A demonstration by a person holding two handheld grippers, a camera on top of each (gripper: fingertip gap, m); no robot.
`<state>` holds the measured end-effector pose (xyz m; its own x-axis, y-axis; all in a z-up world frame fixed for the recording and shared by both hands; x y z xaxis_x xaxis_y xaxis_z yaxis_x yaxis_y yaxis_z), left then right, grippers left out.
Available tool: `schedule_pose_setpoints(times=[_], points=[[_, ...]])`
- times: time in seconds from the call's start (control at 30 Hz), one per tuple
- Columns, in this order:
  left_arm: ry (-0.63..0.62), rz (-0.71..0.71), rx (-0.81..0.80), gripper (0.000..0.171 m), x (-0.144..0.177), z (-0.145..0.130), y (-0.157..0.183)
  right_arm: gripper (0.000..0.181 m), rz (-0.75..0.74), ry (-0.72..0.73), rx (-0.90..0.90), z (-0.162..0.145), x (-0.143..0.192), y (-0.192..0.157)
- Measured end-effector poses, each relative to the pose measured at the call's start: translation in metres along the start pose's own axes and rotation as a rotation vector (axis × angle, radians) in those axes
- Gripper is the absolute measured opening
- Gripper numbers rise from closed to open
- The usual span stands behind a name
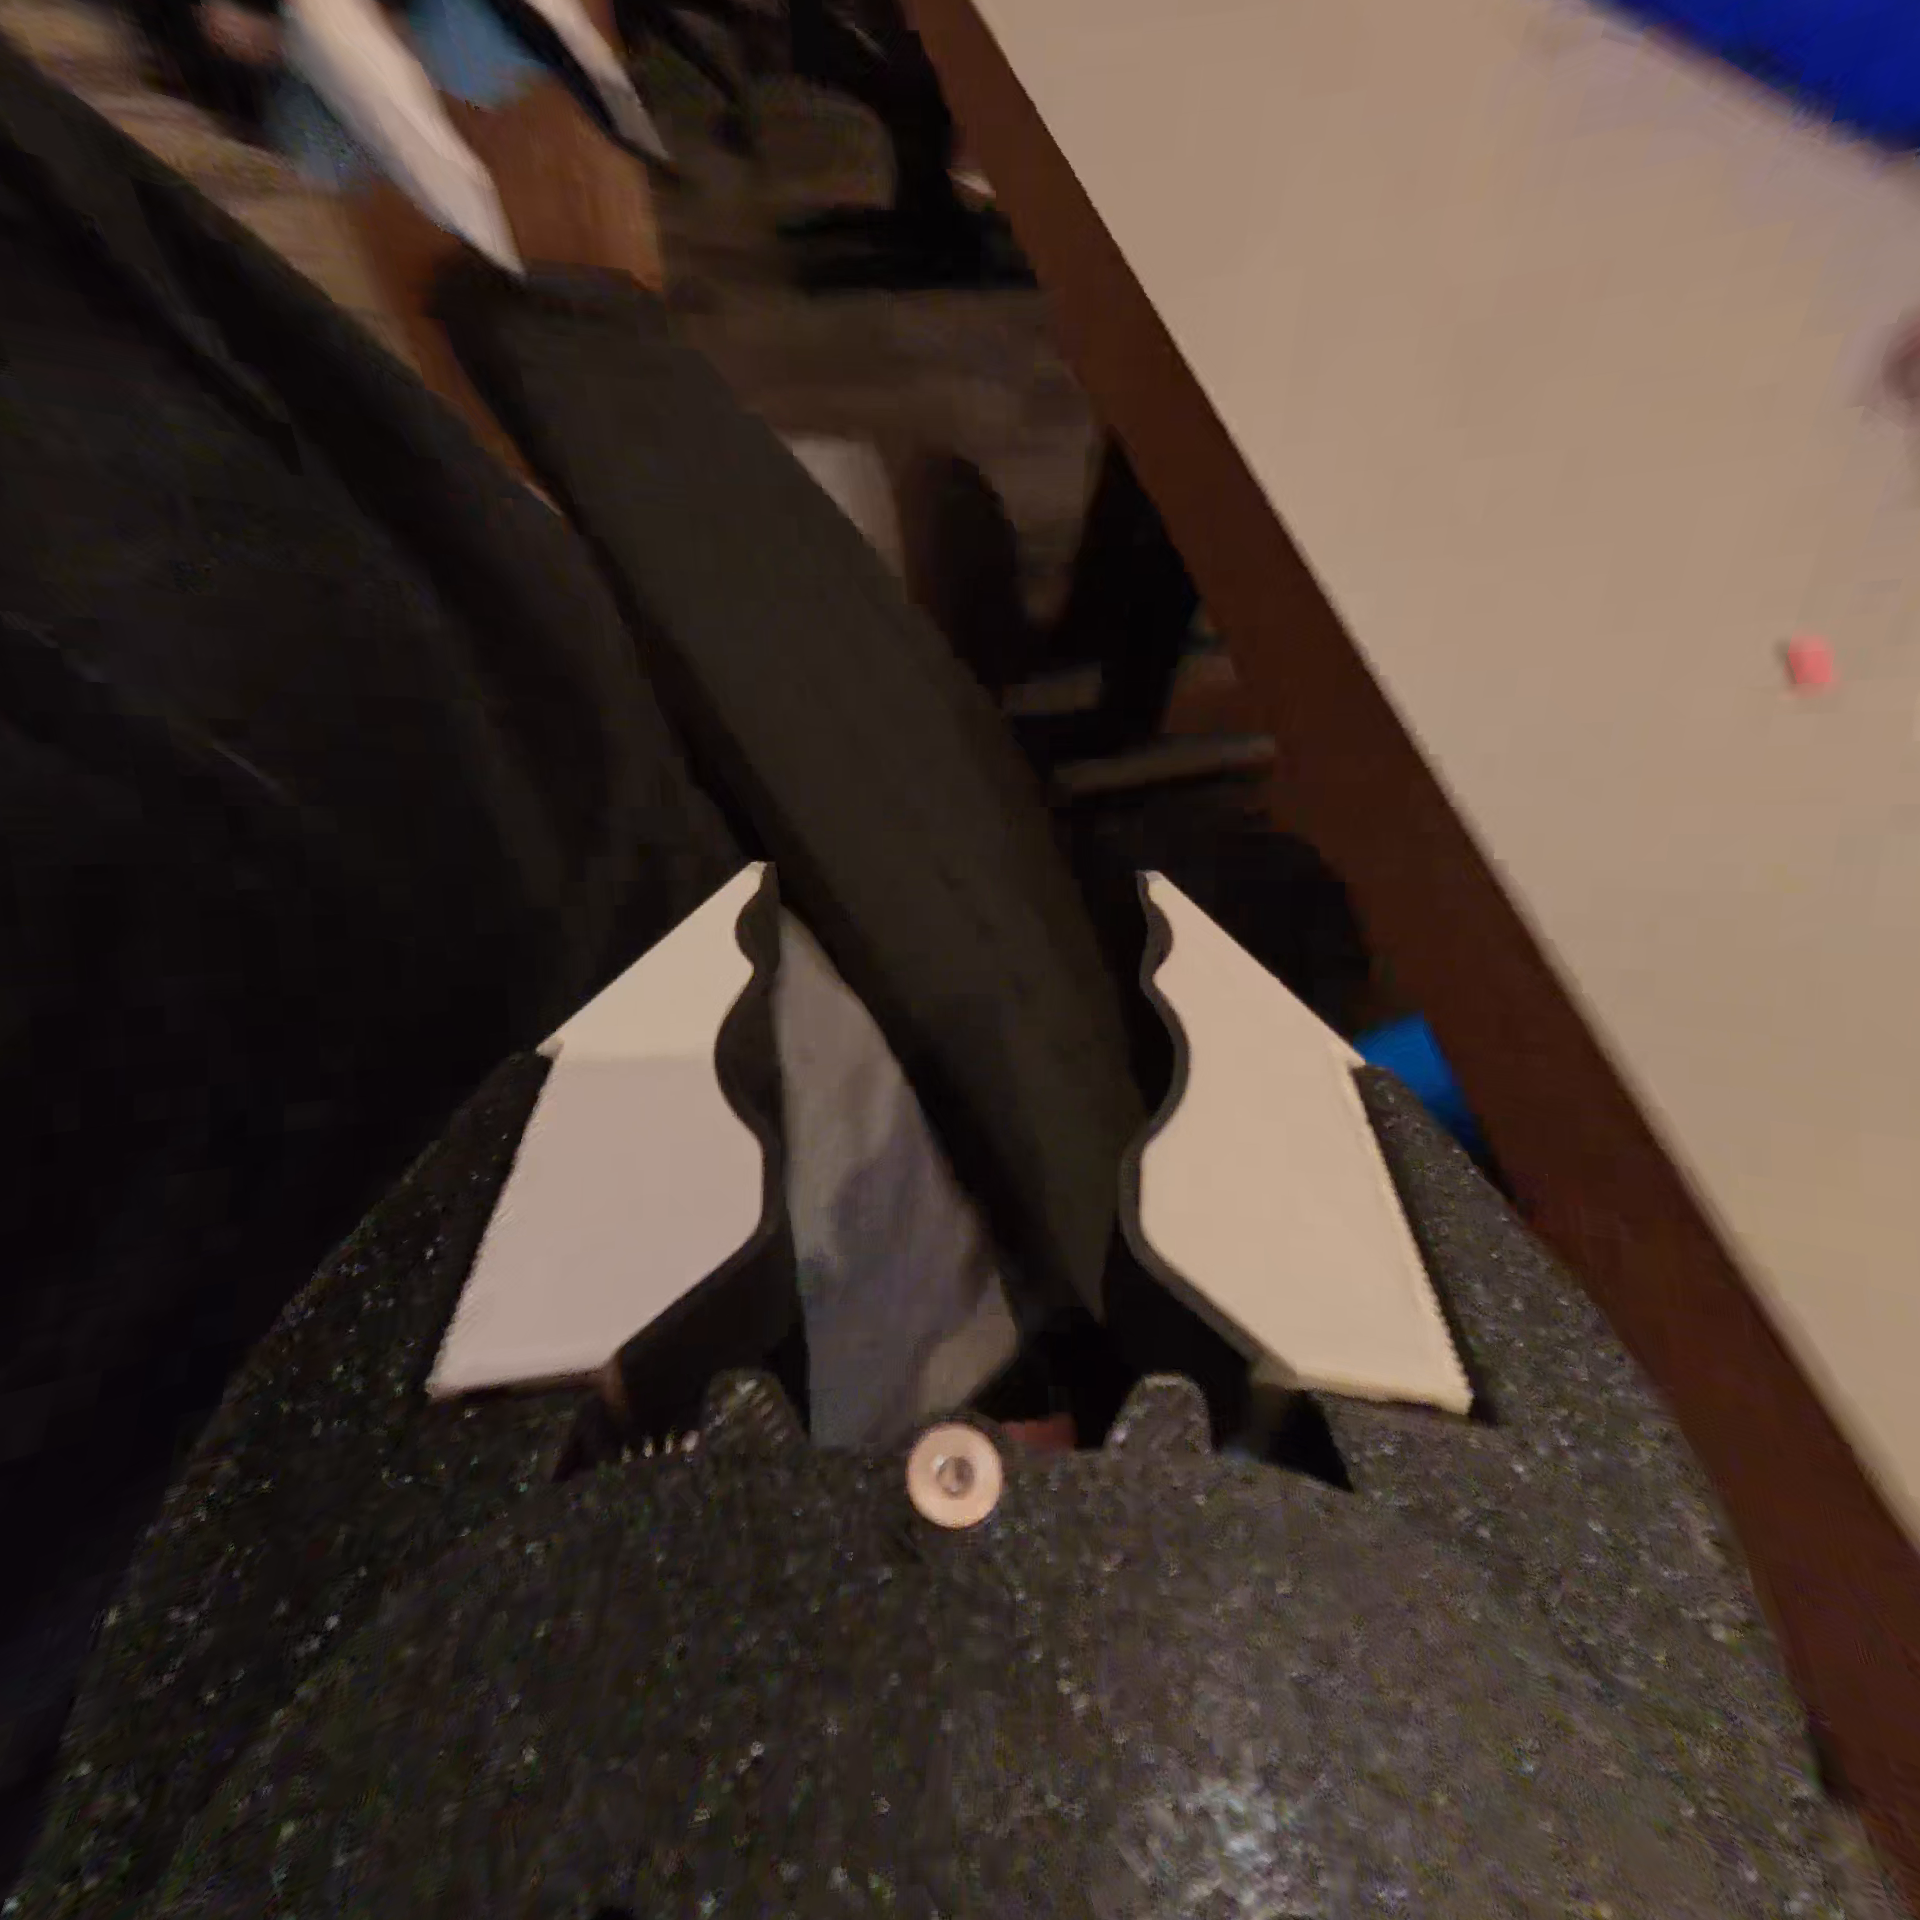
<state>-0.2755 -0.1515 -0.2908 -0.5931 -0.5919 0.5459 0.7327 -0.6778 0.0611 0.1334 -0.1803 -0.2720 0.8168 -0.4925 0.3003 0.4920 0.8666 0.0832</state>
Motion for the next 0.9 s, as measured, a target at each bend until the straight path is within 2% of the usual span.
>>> schedule_pose_setpoints(times=[0.03,0.13,0.23,0.27,0.33,0.37,0.4,0.43,0.5,0.57,0.6,0.67,0.73,0.8,0.9], points=[[-0.002,0.065,0.052,0.108,0.009,-0.021,-0.007,0.071,-0.126,-0.016,-0.004,-0.016,0.009,0.005],[0.081,0.259,0.263,0.112,0.032,-0.063,-0.03,0.073,-0.387,-0.038,-0.111,-0.059,0.039,0.022],[0.111,0.351,0.454,0.118,0.049,-0.098,-0.049,0.078,-0.603,-0.014,-0.261,-0.101,0.064,0.044],[0.122,0.338,0.561,0.123,0.049,-0.107,-0.053,0.091,-0.616,0.003,-0.339,-0.11,0.067,0.049],[0.146,0.269,0.736,0.125,0.045,-0.122,-0.057,0.102,-0.632,0.041,-0.443,-0.123,0.072,0.059],[0.155,0.235,0.79,0.126,0.041,-0.127,-0.057,0.098,-0.635,0.063,-0.471,-0.126,0.075,0.063],[0.174,0.211,0.828,0.126,0.038,-0.13,-0.057,0.087,-0.642,0.107,-0.502,-0.127,0.079,0.065],[0.195,0.17,0.869,0.12,0.035,-0.13,-0.055,0.085,-0.625,0.143,-0.574,-0.128,0.082,0.066],[0.222,0.044,0.959,0.096,0.027,-0.127,-0.05,0.083,-0.54,0.16,-0.778,-0.137,0.083,0.066],[0.265,-0.047,0.987,0.081,0.021,-0.124,-0.048,0.08,-0.437,0.191,-0.986,-0.146,0.078,0.064],[0.283,-0.107,1.009,0.069,0.017,-0.121,-0.046,0.07,-0.383,0.24,-1.024,-0.144,0.075,0.062],[0.334,-0.231,1.032,0.041,0.01,-0.11,-0.041,0.056,-0.381,0.304,-1.02,-0.14,0.074,0.064],[0.392,-0.258,1.009,0.034,0.007,-0.101,-0.04,0.042,-0.378,0.367,-1.026,-0.135,0.085,0.067],[0.449,-0.275,0.983,0.029,0.007,-0.089,-0.037,0.037,-0.385,0.379,-0.964,-0.124,0.095,0.062],[0.491,-0.284,0.852,0.025,0.017,-0.069,-0.03,0.028,-0.358,0.422,-0.913,-0.101,0.112,0.047]])
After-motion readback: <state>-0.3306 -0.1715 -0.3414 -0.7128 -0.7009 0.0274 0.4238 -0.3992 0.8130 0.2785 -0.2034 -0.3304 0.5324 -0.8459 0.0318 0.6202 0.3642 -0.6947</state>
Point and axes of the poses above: each gripper's, where its closed fingertips meet, x back along the fingers, z out of its top, y = z × x across the jaws, the point moved 7 cm from there along x, back along the fingers, and after that the axes turned 14 degrees about y, right-handed, at the moved point
